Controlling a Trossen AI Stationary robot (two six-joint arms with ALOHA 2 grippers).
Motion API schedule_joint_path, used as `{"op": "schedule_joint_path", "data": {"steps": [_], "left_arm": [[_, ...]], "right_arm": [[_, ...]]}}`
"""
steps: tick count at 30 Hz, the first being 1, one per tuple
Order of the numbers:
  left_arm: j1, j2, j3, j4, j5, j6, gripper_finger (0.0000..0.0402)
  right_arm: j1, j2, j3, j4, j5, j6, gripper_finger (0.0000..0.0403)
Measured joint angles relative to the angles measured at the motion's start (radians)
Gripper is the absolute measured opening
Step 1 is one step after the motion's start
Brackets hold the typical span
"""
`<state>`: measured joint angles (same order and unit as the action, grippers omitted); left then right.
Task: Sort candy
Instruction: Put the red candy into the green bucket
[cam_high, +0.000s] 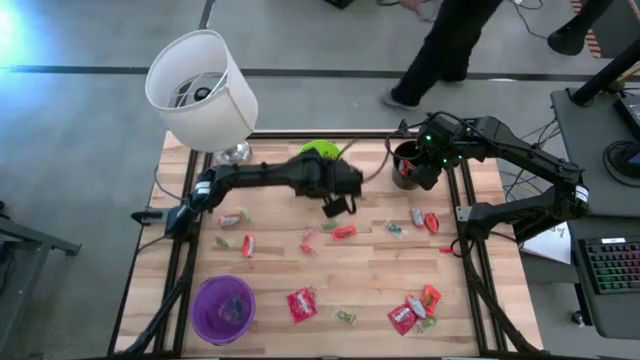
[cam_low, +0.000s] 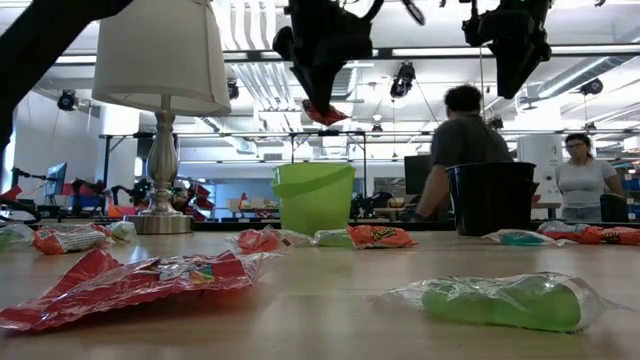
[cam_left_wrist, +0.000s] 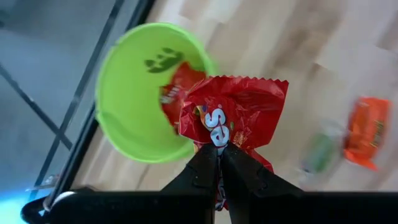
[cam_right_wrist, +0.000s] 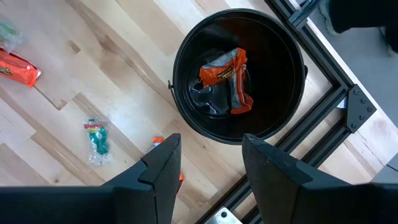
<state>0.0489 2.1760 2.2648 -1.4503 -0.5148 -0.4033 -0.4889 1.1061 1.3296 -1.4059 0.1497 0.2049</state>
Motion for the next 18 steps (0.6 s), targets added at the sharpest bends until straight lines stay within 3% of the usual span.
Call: {"op": "schedule_joint_path", "data": {"steps": [18], "left_arm": [[0.183,-0.001,0.001,-0.008,0.001,0.164,0.0]], "right_arm": [[0.0,0.0,0.0,-0.002,0.0,0.002,0.0164]]}}
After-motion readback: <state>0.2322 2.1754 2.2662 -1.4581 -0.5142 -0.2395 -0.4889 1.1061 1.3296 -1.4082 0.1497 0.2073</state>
